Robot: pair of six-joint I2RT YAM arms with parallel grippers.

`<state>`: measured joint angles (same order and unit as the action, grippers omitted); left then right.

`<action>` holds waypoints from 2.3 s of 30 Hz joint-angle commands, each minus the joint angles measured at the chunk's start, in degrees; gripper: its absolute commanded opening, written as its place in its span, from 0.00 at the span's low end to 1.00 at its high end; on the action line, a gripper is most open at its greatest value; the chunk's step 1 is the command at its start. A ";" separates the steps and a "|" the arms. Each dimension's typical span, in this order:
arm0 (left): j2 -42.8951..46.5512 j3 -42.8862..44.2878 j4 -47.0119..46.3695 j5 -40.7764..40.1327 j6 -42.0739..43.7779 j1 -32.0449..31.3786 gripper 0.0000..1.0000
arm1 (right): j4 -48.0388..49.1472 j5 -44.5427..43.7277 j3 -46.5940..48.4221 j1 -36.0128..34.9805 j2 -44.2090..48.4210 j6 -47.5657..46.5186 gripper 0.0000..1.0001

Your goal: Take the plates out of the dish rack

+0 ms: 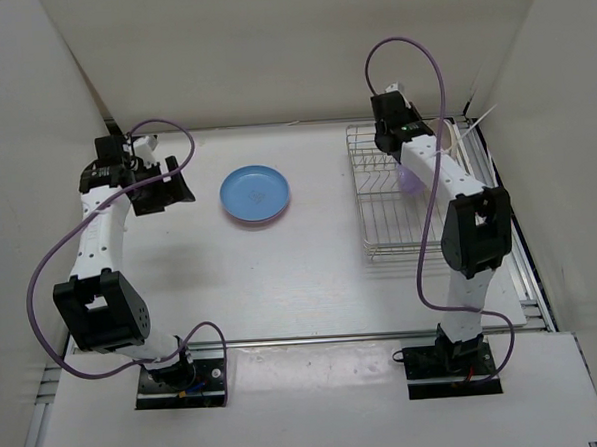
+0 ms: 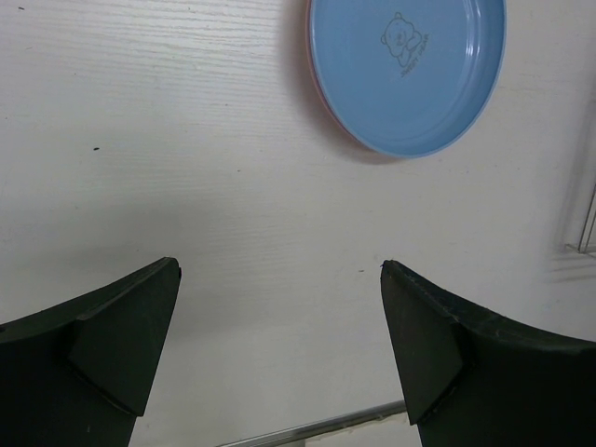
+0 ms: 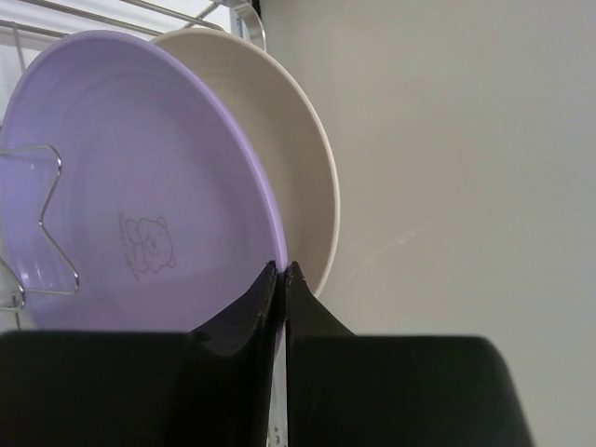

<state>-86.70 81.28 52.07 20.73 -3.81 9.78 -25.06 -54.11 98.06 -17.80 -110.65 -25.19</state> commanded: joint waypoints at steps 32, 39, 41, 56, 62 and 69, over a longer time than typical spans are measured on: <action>-0.66 9.15 -8.03 32.45 10.32 -27.26 1.00 | -14.32 48.55 -4.55 -6.37 34.80 6.55 0.00; -10.24 17.15 -8.66 29.90 8.21 -33.42 0.98 | -17.91 59.20 -3.23 -6.37 33.39 8.48 0.00; -12.34 17.69 -7.95 28.58 8.21 -34.03 0.98 | -18.53 60.34 -2.52 -6.37 33.39 8.49 0.00; -15.43 23.06 -7.78 26.20 6.63 -36.24 0.76 | -19.15 62.98 -2.08 -6.37 31.81 8.49 0.00; -14.20 21.91 -8.30 23.75 6.63 -36.24 0.67 | -18.62 60.52 -1.56 -6.37 31.20 9.55 0.00; -13.15 21.38 -8.92 21.81 6.10 -36.24 0.43 | -18.62 59.30 -1.03 -6.37 30.14 10.07 0.00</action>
<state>-103.74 102.94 44.27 43.81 2.09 -26.20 -45.25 6.07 94.37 -24.08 -80.29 -16.36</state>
